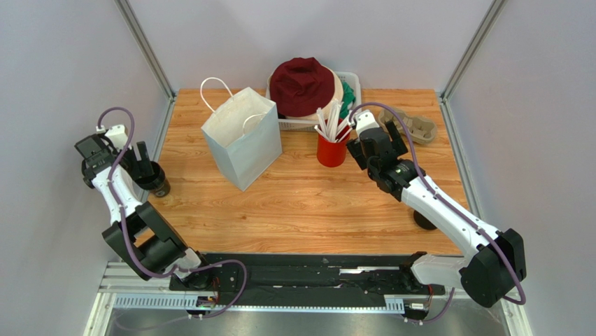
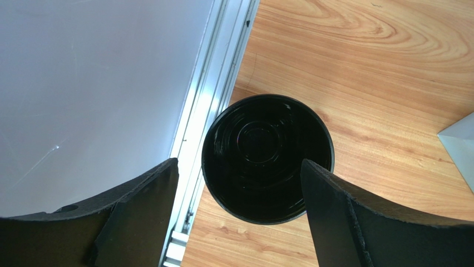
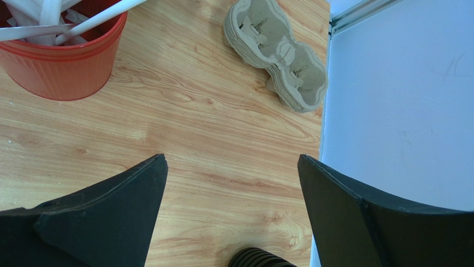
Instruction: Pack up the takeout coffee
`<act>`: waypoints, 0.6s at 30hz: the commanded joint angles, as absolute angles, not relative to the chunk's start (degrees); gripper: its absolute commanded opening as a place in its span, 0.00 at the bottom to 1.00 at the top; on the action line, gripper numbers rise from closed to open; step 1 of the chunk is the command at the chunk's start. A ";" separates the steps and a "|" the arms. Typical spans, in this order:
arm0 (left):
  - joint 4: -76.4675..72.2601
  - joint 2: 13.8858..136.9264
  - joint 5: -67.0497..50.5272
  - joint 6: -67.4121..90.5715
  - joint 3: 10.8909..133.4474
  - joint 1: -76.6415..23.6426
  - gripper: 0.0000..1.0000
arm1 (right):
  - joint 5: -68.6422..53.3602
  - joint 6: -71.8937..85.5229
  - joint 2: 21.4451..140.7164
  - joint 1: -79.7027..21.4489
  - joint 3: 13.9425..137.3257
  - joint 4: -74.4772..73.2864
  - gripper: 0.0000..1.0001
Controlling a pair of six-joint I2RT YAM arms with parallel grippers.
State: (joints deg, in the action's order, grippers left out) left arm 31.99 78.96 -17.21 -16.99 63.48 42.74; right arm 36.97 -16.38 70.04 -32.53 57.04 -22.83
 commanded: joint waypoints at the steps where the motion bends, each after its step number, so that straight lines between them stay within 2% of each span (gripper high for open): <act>1: 31.73 79.98 -19.95 -15.82 65.74 43.42 0.86 | 36.83 -16.70 69.26 -32.34 57.13 -20.21 0.94; 3: 31.55 80.42 -20.21 -15.91 65.57 43.42 0.81 | 36.91 -16.70 69.26 -32.34 57.13 -20.30 0.94; 5: 31.38 80.77 -20.74 -15.91 65.57 43.51 0.70 | 36.83 -16.70 69.34 -32.34 57.13 -20.30 0.94; 11: 30.76 81.21 -20.83 -15.21 65.30 43.59 0.56 | 36.91 -16.88 69.52 -32.34 57.13 -20.30 0.94; 18: 30.06 81.21 -21.18 -14.85 64.78 43.86 0.48 | 36.91 -16.88 69.52 -32.34 57.13 -20.21 0.94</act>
